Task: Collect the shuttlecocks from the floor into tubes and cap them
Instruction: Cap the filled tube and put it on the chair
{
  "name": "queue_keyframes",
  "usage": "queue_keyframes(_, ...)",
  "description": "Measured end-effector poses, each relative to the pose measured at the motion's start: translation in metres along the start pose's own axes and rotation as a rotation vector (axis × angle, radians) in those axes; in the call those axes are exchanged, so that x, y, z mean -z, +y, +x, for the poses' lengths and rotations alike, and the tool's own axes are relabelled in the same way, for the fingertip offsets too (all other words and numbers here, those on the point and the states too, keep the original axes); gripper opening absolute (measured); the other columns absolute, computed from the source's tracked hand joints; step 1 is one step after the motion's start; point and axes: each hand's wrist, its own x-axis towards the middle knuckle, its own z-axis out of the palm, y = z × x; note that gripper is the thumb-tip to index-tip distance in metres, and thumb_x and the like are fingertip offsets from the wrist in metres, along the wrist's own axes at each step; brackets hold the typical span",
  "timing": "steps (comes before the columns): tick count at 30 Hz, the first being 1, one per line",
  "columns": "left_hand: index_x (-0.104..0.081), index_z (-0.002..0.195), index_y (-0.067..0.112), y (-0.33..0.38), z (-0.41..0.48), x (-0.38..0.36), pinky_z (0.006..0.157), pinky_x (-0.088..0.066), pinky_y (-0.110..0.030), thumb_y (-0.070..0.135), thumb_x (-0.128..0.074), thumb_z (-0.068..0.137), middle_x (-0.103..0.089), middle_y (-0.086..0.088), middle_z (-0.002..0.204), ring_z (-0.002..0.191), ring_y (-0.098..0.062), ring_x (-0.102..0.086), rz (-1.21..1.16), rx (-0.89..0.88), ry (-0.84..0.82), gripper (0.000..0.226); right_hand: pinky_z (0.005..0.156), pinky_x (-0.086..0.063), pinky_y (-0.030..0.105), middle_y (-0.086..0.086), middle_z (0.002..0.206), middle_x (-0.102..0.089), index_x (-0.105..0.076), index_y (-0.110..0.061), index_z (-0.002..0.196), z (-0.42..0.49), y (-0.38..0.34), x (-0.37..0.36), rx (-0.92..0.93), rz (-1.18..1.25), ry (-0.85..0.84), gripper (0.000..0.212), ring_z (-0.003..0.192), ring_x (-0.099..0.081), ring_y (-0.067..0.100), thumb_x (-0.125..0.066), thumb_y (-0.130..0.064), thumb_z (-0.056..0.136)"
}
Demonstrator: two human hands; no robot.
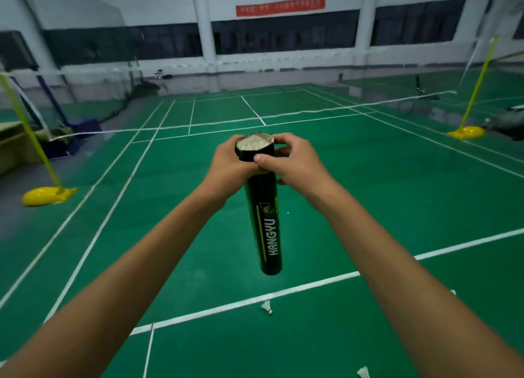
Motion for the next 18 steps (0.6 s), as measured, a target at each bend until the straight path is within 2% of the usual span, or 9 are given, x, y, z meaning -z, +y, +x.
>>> queue_keyframes(6,-0.064,0.121,0.006,-0.01,-0.004,0.142,0.063,-0.049,-0.007,-0.005,-0.079,0.08,-0.071,0.003,0.097,0.071,0.009,-0.067,0.092,-0.013,0.119,0.045,0.086,-0.06,0.048,0.002,0.106,-0.071,-0.062,-0.021,0.115,0.03,-0.071,-0.129,0.03,-0.01,-0.091,0.046,0.097,-0.07,0.021,-0.082,-0.037,0.077)
queue_keyframes(10,-0.065,0.119,0.007,-0.024,-0.016,0.242,0.064,-0.05,-0.01,-0.001,-0.081,0.079,-0.072,0.0,0.098,0.08,-0.004,-0.068,0.134,0.008,0.231,0.044,0.086,-0.06,0.047,0.004,0.108,-0.07,-0.06,-0.018,0.121,0.046,-0.114,-0.222,0.077,0.022,-0.204,0.052,0.098,-0.069,0.022,-0.082,-0.037,0.078)
queue_keyframes(16,-0.065,0.115,0.01,-0.045,-0.036,0.377,0.06,-0.047,-0.007,-0.001,-0.083,0.079,-0.07,0.005,0.093,0.069,0.009,-0.065,0.215,0.038,0.416,0.042,0.087,-0.06,0.049,0.007,0.111,-0.07,-0.059,-0.018,0.114,0.059,-0.176,-0.357,0.114,0.095,-0.37,0.043,0.101,-0.068,0.025,-0.082,-0.033,0.08)
queue_keyframes(18,-0.066,0.115,0.012,-0.052,-0.043,0.414,0.061,-0.048,-0.006,-0.001,-0.083,0.079,-0.071,0.004,0.095,0.075,0.004,-0.065,0.235,0.044,0.481,0.043,0.084,-0.061,0.049,0.008,0.111,-0.07,-0.059,-0.017,0.111,0.064,-0.193,-0.395,0.13,0.104,-0.427,0.041,0.101,-0.068,0.025,-0.082,-0.032,0.08)
